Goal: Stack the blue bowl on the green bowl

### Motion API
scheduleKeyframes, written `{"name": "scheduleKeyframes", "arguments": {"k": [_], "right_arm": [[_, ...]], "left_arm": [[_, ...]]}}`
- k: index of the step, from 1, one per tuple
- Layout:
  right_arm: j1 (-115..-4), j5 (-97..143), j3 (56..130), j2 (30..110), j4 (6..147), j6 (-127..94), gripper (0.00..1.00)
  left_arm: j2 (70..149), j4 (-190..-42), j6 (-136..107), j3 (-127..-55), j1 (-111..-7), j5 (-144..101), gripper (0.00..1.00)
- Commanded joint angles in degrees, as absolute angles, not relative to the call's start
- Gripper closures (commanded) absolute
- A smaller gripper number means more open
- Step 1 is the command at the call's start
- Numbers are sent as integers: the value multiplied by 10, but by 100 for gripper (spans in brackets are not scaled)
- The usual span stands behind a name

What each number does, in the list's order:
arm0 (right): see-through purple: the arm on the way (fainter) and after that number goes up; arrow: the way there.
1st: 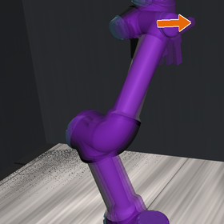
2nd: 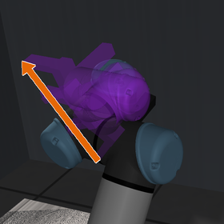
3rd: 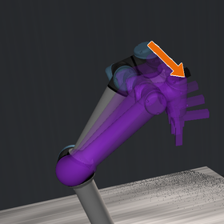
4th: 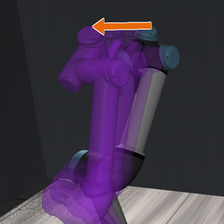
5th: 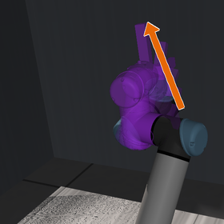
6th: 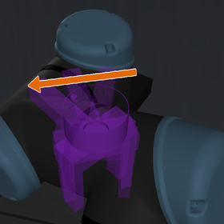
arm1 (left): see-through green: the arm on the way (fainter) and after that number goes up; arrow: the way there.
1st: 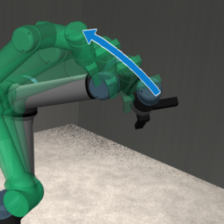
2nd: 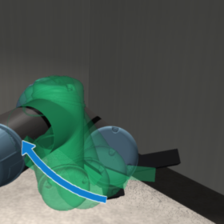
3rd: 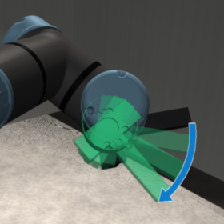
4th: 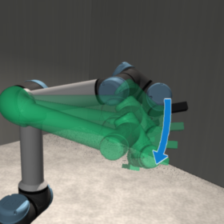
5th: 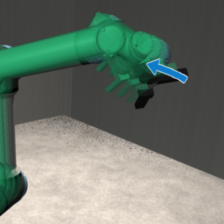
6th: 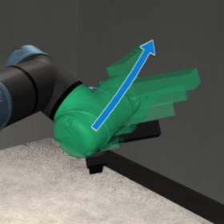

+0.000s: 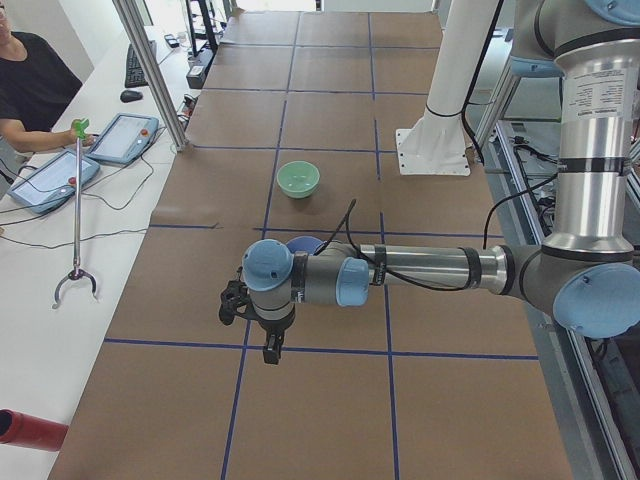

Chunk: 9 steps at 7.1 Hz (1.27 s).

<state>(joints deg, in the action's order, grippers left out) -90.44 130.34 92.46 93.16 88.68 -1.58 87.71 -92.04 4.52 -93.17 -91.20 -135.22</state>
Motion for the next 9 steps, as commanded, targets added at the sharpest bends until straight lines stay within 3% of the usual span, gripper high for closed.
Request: {"name": "scheduleKeyframes", "arguments": {"k": [1, 6, 9], "right_arm": [[-904, 1303, 924, 932, 887, -16, 0], [-904, 1303, 925, 932, 887, -16, 0], [-904, 1303, 925, 932, 887, -16, 0]], "left_arm": [[874, -986, 45, -908, -912, -1351, 0], [886, -1007, 31, -897, -894, -1351, 0], [880, -1035, -232, -1012, -756, -1331, 0]]}}
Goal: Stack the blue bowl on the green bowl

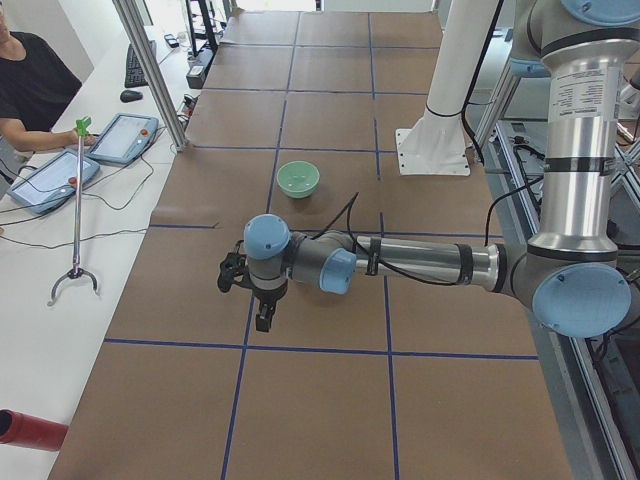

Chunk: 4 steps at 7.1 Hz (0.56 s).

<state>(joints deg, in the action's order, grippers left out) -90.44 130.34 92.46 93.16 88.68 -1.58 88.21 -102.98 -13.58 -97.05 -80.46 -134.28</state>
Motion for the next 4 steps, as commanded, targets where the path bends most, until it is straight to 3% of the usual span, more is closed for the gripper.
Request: {"name": "scheduleKeyframes", "arguments": {"k": [1, 4], "right_arm": [[-904, 1303, 925, 932, 887, -16, 0], [-904, 1303, 925, 932, 887, -16, 0]], "left_arm": [[880, -1036, -283, -1026, -723, -1328, 0], [853, -1205, -417, -973, -641, -1277, 0]]}}
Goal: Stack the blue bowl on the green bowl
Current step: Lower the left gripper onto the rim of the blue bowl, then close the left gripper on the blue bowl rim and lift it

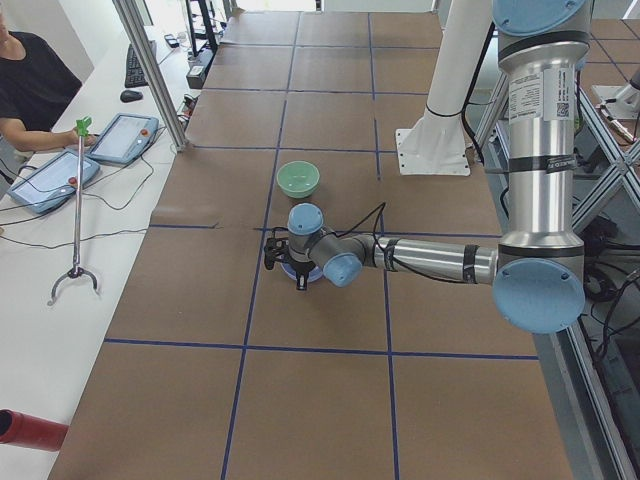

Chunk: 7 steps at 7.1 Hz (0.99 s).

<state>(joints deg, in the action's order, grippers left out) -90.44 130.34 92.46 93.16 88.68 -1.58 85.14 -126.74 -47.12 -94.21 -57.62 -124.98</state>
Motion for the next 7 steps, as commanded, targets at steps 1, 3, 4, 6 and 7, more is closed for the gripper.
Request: {"name": "scheduleKeyframes", "arguments": {"k": [1, 3, 4, 6, 7], "right_arm": [[-904, 1303, 925, 932, 887, -16, 0], [-904, 1303, 925, 932, 887, -16, 0], [-904, 1303, 925, 932, 887, -16, 0], [-904, 1303, 925, 932, 887, -17, 0], [-904, 1303, 925, 932, 887, -16, 0]], "left_arm": [[842, -1258, -467, -969, -584, -1287, 100], [827, -1226, -403, -996, -645, -1358, 100], [829, -1148, -349, -1028, -675, -1359, 100], [858, -968, -246, -1104, -751, -1354, 100], [882, -917, -244, -1131, -778, -1354, 100]]}}
